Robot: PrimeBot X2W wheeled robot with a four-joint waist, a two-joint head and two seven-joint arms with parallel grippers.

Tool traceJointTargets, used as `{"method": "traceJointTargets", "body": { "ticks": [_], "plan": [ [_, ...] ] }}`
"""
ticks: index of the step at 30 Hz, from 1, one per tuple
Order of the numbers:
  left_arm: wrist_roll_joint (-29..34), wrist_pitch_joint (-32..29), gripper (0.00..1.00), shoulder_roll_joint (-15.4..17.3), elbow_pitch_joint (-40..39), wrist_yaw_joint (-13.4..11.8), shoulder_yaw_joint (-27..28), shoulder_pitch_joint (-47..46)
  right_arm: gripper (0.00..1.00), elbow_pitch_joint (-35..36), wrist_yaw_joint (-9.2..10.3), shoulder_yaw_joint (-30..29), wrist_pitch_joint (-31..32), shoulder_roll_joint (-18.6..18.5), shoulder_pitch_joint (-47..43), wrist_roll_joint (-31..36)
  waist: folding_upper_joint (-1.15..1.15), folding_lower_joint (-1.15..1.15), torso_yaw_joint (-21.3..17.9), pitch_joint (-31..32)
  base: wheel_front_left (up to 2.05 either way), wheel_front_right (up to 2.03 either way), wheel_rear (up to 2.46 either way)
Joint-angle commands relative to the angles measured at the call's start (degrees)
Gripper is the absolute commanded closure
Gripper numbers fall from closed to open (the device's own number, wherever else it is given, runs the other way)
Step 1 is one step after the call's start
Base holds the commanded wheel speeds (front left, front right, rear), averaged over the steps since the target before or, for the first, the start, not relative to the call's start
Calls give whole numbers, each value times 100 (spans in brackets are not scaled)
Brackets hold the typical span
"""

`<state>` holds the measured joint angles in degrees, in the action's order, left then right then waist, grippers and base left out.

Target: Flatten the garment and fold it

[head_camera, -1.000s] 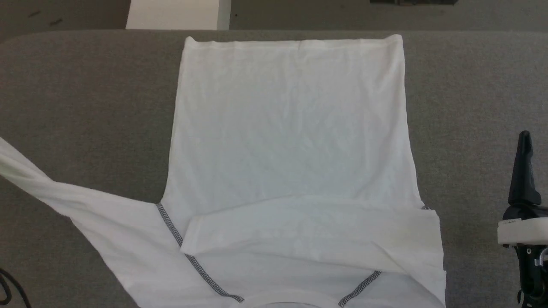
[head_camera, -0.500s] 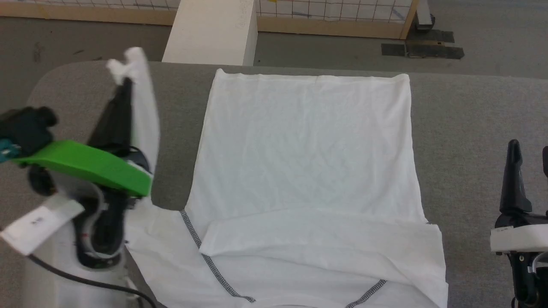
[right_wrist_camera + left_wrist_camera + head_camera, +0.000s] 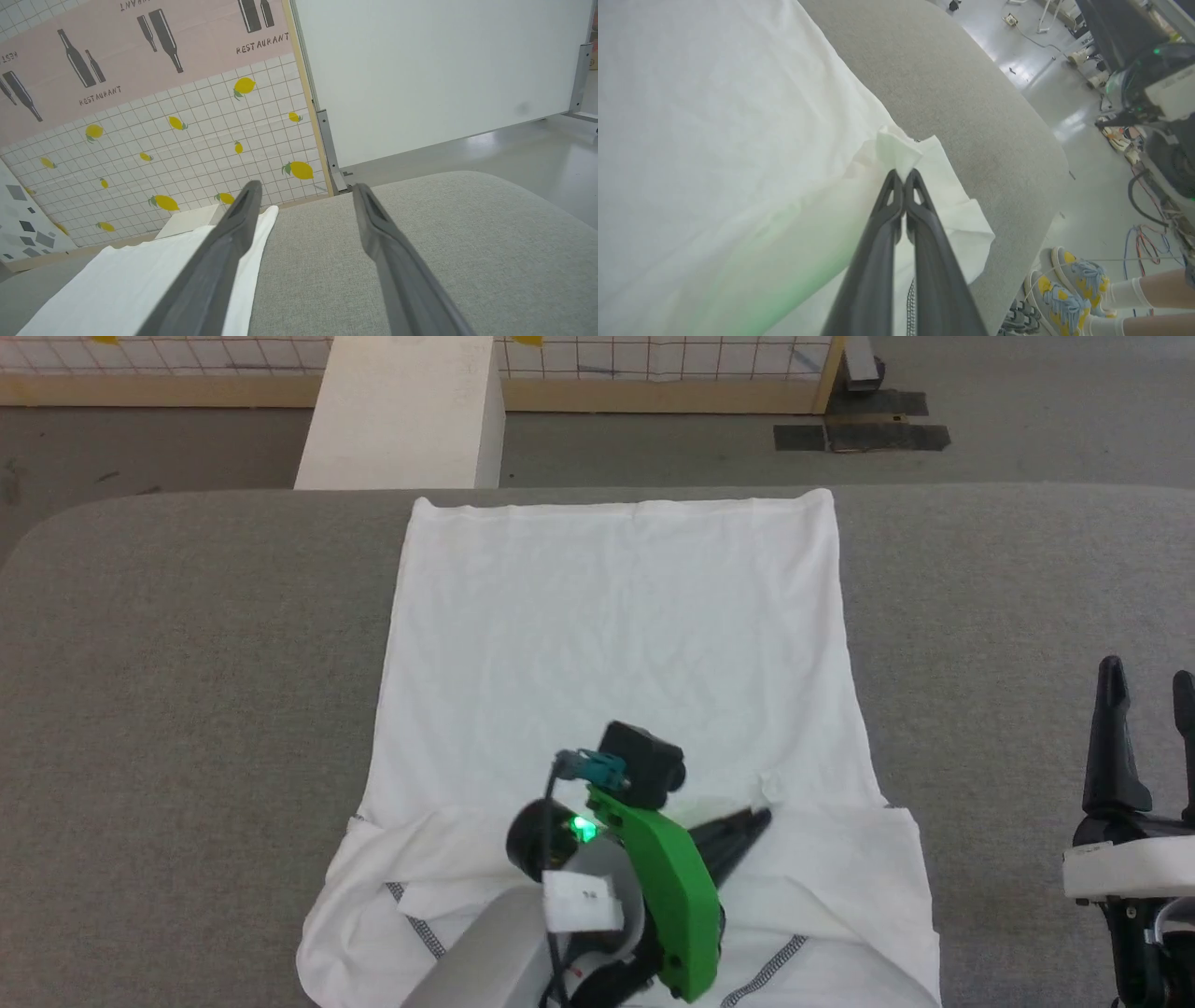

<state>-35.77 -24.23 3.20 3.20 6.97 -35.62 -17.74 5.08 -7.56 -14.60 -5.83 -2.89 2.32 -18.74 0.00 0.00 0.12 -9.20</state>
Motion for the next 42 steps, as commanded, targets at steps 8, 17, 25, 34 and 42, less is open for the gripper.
{"method": "traceJointTargets", "body": {
  "ticks": [8, 17, 25, 34, 42],
  "plan": [
    [-319, -613, 0, -29, 956, 32, -825, -131, 0, -58, 8, 1, -63, 2, -58, -86, 0, 0, -129, -76, 0, 0, 0],
    [-1221, 481, 0, 21, 223, -389, 622, -559, 0, -26, 8, 0, -22, 2, -18, -59, 0, 0, -38, 0, 0, 0, 0],
    [-148, 2792, 0, 953, 282, -917, 2106, -539, 0, -150, 8, 114, 260, 2, 92, -69, 0, 0, -29, -15, 0, 0, 0],
    [597, 3859, 0, 1298, 253, -1268, 2625, -82, 0, -734, 8, 175, 1603, 2, 1123, 334, 0, 0, -126, -495, 0, 0, 0],
    [872, 3915, 0, 1208, -531, -1320, 2808, -273, 0, -1624, 8, 340, 3142, -360, 3482, 1082, 0, 0, 140, -1589, 0, 0, 0]
  ]
}}
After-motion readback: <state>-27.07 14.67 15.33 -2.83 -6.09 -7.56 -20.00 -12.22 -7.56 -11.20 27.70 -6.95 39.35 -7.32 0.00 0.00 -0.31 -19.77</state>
